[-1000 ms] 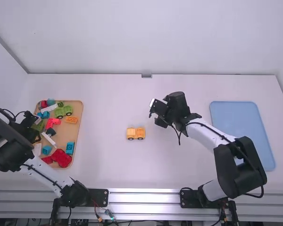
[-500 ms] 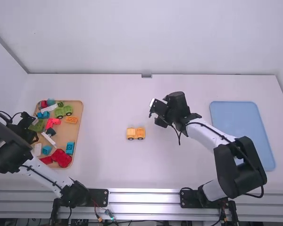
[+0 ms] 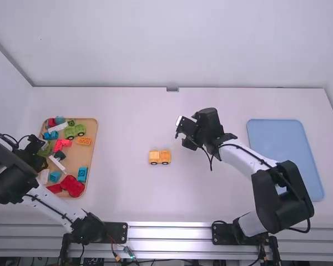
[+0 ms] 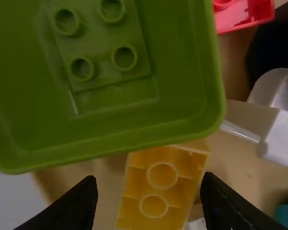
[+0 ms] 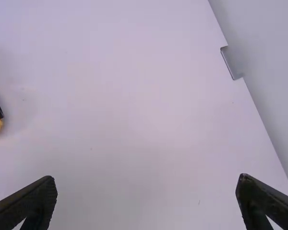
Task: Assemble lego blocks to make yellow taxi
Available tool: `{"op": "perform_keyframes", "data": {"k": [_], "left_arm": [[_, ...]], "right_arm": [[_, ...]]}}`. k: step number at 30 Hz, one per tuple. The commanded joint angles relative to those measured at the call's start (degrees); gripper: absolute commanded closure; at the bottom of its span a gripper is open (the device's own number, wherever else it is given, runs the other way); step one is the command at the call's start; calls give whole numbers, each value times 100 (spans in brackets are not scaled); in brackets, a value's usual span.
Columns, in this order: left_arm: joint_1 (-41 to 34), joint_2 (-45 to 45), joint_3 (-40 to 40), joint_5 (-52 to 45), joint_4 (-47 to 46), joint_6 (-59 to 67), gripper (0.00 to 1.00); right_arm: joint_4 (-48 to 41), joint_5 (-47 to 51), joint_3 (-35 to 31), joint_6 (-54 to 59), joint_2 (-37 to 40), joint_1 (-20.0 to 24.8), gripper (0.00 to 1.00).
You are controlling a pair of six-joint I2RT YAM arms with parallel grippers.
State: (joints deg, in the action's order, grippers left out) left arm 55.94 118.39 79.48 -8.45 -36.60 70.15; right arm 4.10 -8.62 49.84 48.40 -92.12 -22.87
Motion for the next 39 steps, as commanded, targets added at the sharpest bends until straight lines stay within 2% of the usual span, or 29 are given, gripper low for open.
{"op": "perform_keyframes", "data": {"k": [1, 2, 4, 8, 10, 13, 17, 26, 31, 32, 39], "left_arm": [[33, 87, -44, -140, -15, 37, 48], [31, 87, -44, -138, -11, 39, 48], [31, 87, -42, -101, 0, 39, 55], [33, 87, -44, -118, -9, -4, 60], [33, 87, -44, -114, -26, -2, 59], [33, 87, -44, -63, -68, 15, 50], [33, 87, -44, 120, -85, -2, 51], [31, 87, -44, 177, -98, 17, 60], [31, 87, -42, -24, -37, 15, 67], [33, 87, -42, -131, -22, 20, 72], [31, 85, 31, -413, 63, -289, 76]], "right_arm": [[2, 13, -37, -11, 146, 11, 1], [2, 13, -37, -11, 146, 11, 1], [0, 13, -37, -13, 146, 11, 2], [0, 13, -37, -11, 146, 11, 1], [-2, 11, -37, -13, 146, 13, 1], [-17, 11, -37, -13, 146, 13, 1], [-24, 13, -37, -11, 146, 13, 1], [-24, 13, -37, -13, 146, 13, 1], [-26, 13, -37, -13, 146, 13, 1], [-24, 13, -37, -15, 146, 13, 1], [-7, 9, -37, -13, 146, -4, 1]]}}
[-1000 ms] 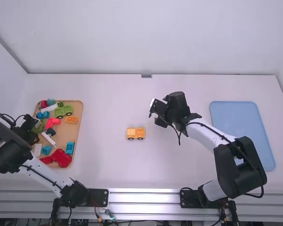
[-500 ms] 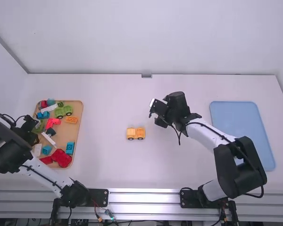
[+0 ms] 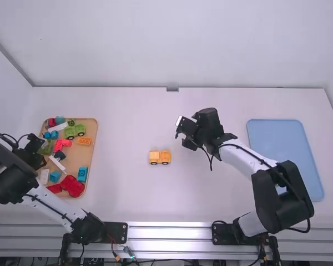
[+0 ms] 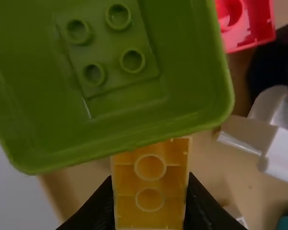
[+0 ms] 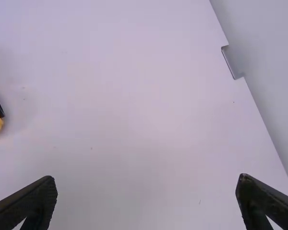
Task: Assemble lego blocks to make yellow taxi
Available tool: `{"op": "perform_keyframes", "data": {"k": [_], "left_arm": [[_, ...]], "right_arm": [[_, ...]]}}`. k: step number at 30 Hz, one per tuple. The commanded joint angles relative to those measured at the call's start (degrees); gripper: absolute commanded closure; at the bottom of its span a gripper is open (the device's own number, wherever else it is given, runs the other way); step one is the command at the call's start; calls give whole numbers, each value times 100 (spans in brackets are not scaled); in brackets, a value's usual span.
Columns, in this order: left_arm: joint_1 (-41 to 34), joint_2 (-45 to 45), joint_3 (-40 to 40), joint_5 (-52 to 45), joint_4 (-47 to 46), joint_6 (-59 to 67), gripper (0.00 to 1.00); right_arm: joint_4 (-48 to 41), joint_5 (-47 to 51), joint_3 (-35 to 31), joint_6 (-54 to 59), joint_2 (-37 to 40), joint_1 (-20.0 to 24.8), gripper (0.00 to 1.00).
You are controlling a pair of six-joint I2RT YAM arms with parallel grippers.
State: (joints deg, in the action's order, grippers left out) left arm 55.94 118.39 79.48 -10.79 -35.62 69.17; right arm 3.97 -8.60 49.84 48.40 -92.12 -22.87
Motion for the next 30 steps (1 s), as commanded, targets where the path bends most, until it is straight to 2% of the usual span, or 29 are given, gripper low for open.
{"op": "perform_keyframes", "data": {"k": [1, 3, 8, 11, 12, 15, 18, 20, 23, 24, 27, 28, 30], "left_arm": [[28, 85, 76, -155, -44, -306, 75], [31, 81, 164, -66, -111, -501, 73], [20, 74, 942, 17, -1327, -682, 71], [22, 72, 1558, -404, -2170, -682, 78], [22, 63, 1821, -629, -2509, -682, 83], [-7, 0, 2249, -1250, -2983, -680, 89], [-140, -164, 2328, -2037, -3036, -466, 93], [-273, -260, 2273, -2570, -3034, -153, 97], [-590, -393, 2133, -3165, -2935, 42, 98], [-616, -402, 2122, -3198, -2927, 59, 98], [-1335, -608, 1753, -3794, -2424, 223, 98], [-1368, -614, 1740, -3829, -2400, 223, 98], [-1967, -697, 1486, -4323, -1991, 227, 98]], "right_arm": [[15, 7, -37, -15, 146, 0, 1], [15, -13, -37, -11, 146, 2, 1], [37, -50, -37, -11, 146, -33, 1], [175, -55, -37, -72, 146, -125, 1], [315, -46, -37, -293, 146, -173, 1], [820, -61, -37, -1029, 146, -284, 1], [1408, -212, -37, -1794, 146, -295, 1], [1703, -745, -35, -2135, 146, -208, 1], [2076, -1709, -33, -2673, 146, 24, 1], [2096, -1759, -31, -2710, 146, 42, 1], [2476, -2859, -26, -3397, 146, 442, 1], [2492, -2907, -26, -3421, 146, 459, 1], [2736, -3438, -26, -3781, 146, 649, 1]]}}
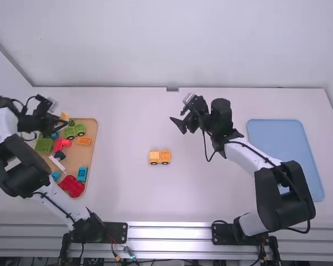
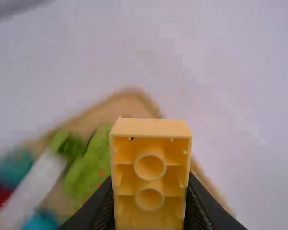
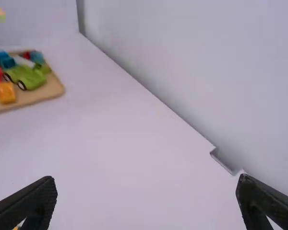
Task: Assemble lego blocks to make yellow taxi
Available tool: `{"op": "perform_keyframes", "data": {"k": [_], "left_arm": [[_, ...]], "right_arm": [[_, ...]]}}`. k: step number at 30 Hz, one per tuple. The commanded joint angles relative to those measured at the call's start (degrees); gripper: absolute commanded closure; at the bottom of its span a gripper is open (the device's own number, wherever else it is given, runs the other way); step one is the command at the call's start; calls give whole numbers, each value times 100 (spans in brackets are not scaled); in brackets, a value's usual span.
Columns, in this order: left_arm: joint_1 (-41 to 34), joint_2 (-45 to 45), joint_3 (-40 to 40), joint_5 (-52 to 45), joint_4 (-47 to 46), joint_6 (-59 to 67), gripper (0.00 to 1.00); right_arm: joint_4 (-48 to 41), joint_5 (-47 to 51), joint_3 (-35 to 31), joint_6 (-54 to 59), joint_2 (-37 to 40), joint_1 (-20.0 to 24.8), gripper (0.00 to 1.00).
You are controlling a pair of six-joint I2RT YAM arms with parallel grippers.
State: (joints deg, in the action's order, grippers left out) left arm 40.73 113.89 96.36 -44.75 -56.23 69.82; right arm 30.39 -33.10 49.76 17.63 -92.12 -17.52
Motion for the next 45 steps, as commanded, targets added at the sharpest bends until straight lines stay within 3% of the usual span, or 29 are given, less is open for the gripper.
{"op": "perform_keyframes", "data": {"k": [1, 6, 8, 13, 19, 24, 26, 27, 30, 32, 34, 37, 40, 45], "left_arm": [[-651, -284, -291, -1082, 219, 162, 98], [-1539, -503, -743, -1637, 968, 160, 98], [-2238, -675, -1130, -1589, 1707, -260, 98], [-3289, -1047, -1755, -1449, 2756, -1091, 98], [-4218, -1556, -2428, -2227, 3731, -1812, 98], [-4568, -2039, -2997, -2551, 4282, -2184, 98], [-4666, -2376, -3491, -2664, 5327, -3226, 98], [-4666, -2376, -3491, -2664, 5327, -3226, 98], [-4826, -2761, -4321, -2483, 6961, -4164, 98], [-4839, -2817, -4507, -2490, 7425, -4487, 98], [-4848, -2859, -5049, -2492, 9176, -5875, 98], [-4819, -2859, -5342, -2487, 10222, -6789, 98], [-4846, -2859, -5453, -2490, 10642, -7125, 98], [-4846, -2859, -5318, -2557, 10572, -7444, 98]], "right_arm": [[166, -1102, -17, -791, 146, 160, 1], [400, -1235, -17, -1311, 146, 317, 2], [463, -1392, -17, -1445, 146, 372, 1], [557, -1982, -17, -1390, 146, 404, 1], [568, -2409, -22, -887, 146, 282, 1], [522, -2531, -22, -728, 146, 289, 1], [577, -3152, -22, -358, 146, 302, 1], [577, -3152, -22, -358, 146, 302, 1], [1082, -3818, -22, -629, 146, 426, 1], [1211, -3941, -22, -758, 146, 448, 1], [1635, -4385, -22, -1163, 146, 439, 1], [1856, -4367, -22, -1534, 146, 439, 0], [2107, -4360, -22, -1985, 146, 376, 3], [2511, -4358, -22, -2413, 146, 232, 4]]}}
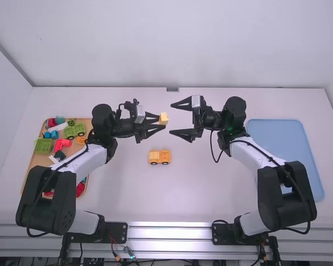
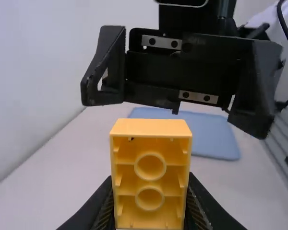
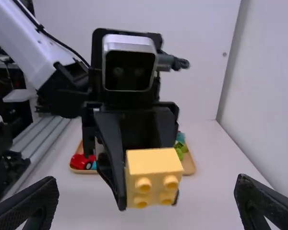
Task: Assemble lego blocks to make yellow taxi
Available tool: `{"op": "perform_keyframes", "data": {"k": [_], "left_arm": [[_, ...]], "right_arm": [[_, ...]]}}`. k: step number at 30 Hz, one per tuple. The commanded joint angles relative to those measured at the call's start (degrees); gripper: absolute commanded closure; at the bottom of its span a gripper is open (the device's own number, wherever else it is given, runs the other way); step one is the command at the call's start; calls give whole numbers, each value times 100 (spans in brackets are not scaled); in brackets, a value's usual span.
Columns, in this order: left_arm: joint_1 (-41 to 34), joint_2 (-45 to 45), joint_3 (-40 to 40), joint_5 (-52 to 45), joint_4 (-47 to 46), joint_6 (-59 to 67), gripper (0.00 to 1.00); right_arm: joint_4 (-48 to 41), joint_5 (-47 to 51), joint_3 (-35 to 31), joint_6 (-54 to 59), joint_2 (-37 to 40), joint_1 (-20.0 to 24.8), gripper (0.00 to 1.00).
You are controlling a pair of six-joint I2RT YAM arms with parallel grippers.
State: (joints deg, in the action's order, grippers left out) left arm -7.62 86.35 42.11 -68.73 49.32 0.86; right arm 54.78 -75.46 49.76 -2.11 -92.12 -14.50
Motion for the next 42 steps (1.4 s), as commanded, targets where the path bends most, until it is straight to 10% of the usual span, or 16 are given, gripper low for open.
{"op": "perform_keyframes", "data": {"k": [1, 15, 42], "left_arm": [[-11, -105, 157, -321, 26, -553, 98], [-9, -92, 267, -693, 90, -492, 98], [-63, -92, 262, -695, 90, -492, 98]], "right_arm": [[120, -59, -22, -511, 146, -105, 4], [157, 546, -22, -898, 146, -317, 30], [87, 509, -22, -835, 146, -437, 49]]}}
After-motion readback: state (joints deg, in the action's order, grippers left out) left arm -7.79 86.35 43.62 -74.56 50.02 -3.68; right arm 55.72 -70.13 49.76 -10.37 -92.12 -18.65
